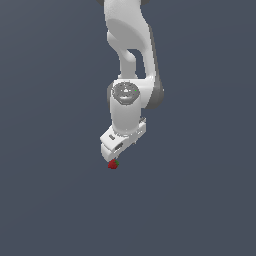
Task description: Pick up the object and move it to a goal position.
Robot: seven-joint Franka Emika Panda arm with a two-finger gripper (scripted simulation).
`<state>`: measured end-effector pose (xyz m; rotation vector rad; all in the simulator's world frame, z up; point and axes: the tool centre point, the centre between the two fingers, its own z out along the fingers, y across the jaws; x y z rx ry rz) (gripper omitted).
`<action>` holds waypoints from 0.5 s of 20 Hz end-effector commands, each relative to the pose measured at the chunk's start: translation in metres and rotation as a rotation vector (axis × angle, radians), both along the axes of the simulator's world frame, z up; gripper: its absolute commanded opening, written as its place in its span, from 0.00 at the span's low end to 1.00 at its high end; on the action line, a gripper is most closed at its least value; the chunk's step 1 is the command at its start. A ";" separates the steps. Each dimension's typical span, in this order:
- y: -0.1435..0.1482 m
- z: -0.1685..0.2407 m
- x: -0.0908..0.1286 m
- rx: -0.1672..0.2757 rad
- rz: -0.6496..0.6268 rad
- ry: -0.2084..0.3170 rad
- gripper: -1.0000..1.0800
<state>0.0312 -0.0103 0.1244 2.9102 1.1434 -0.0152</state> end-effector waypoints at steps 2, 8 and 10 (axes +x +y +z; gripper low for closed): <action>-0.007 -0.007 0.004 0.001 0.087 0.002 0.96; -0.020 -0.019 0.010 0.004 0.232 0.004 0.96; -0.025 -0.023 0.012 0.006 0.280 0.004 0.96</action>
